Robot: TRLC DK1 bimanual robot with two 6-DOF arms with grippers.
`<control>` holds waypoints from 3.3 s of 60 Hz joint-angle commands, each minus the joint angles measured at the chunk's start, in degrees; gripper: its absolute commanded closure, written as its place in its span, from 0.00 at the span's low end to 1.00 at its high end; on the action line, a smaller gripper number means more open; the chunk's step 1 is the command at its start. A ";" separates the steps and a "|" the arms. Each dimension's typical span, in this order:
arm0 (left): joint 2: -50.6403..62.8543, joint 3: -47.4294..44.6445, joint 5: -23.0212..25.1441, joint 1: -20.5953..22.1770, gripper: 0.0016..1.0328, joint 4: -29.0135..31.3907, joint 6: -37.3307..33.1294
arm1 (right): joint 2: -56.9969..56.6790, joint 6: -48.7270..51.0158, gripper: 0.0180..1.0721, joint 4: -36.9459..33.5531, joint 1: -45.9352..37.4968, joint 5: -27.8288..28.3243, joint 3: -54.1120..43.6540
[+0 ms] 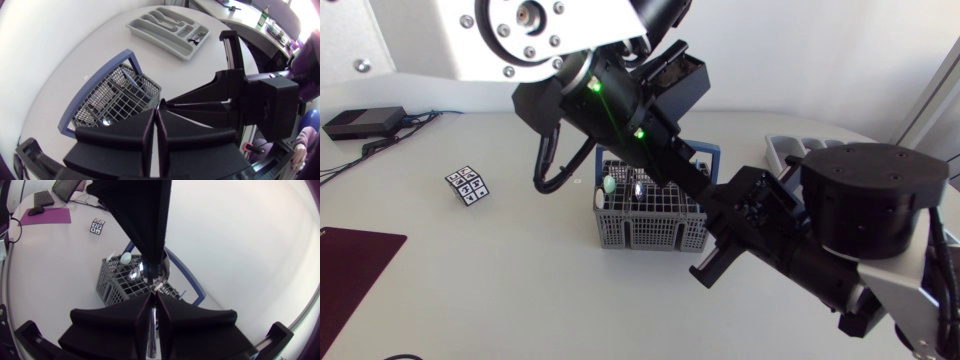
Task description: Transfer all utensils from the basket to the drawer tray.
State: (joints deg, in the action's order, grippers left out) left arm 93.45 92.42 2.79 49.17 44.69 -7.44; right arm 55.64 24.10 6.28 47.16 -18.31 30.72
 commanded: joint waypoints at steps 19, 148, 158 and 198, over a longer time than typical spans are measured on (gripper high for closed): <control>0.15 3.03 1.61 0.05 0.85 0.31 1.64 | 0.53 0.86 0.95 0.13 0.22 0.11 -2.24; -1.08 -14.64 2.93 -15.15 0.07 -8.39 4.19 | 49.92 83.39 0.95 -36.61 -85.48 41.60 34.76; -0.11 -14.64 3.45 -15.24 0.07 -8.48 4.72 | 51.50 84.01 0.89 -33.71 -85.04 38.70 34.14; 6.31 -15.96 6.53 -15.68 0.22 -16.47 7.18 | 36.38 77.94 0.08 -37.57 -82.58 46.52 23.16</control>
State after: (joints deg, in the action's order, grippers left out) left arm 98.35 78.17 8.67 33.47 29.54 -2.04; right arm 94.45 103.42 -29.41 -36.29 26.72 56.12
